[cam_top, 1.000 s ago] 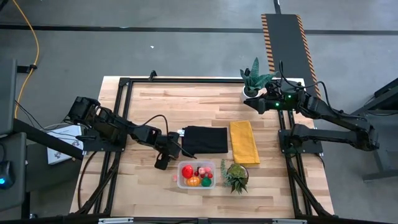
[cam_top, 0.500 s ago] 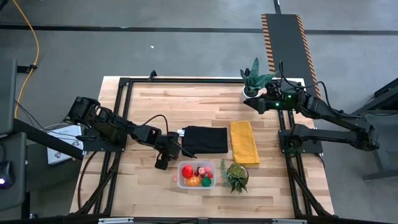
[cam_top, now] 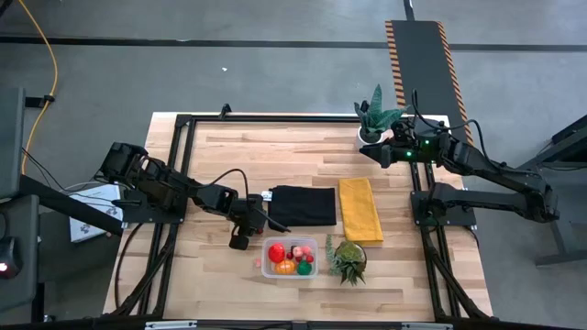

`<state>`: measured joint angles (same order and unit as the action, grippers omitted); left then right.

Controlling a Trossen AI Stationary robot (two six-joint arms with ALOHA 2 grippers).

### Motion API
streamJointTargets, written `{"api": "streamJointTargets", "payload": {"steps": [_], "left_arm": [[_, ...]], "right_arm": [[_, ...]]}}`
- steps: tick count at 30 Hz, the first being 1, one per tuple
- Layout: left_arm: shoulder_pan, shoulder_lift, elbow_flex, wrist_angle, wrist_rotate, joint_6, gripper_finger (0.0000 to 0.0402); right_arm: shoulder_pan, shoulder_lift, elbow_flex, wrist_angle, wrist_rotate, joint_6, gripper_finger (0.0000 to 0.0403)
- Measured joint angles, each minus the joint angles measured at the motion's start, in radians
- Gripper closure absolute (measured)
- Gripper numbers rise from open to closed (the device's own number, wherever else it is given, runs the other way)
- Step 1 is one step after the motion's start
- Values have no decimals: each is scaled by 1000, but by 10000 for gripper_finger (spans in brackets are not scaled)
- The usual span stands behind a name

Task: Pick and placing Produce into tupperware
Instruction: Put the red cherry into the transparent bin

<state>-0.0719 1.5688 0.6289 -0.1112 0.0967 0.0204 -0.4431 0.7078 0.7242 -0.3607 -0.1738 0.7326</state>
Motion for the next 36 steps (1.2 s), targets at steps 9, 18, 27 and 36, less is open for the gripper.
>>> {"api": "streamJointTargets", "payload": {"steps": [9,18,27,36], "left_arm": [[0,0,77,-105,-3,-1,323],[1,0,166,-258,-56,1,323],[1,0,211,-347,-71,-4,323],[1,0,293,-426,-85,-9,323]], "right_arm": [[0,0,0,0,0,-8,231],[0,0,0,0,0,-19,231],[0,0,0,0,0,-33,231],[0,0,0,0,0,-45,231]]}}
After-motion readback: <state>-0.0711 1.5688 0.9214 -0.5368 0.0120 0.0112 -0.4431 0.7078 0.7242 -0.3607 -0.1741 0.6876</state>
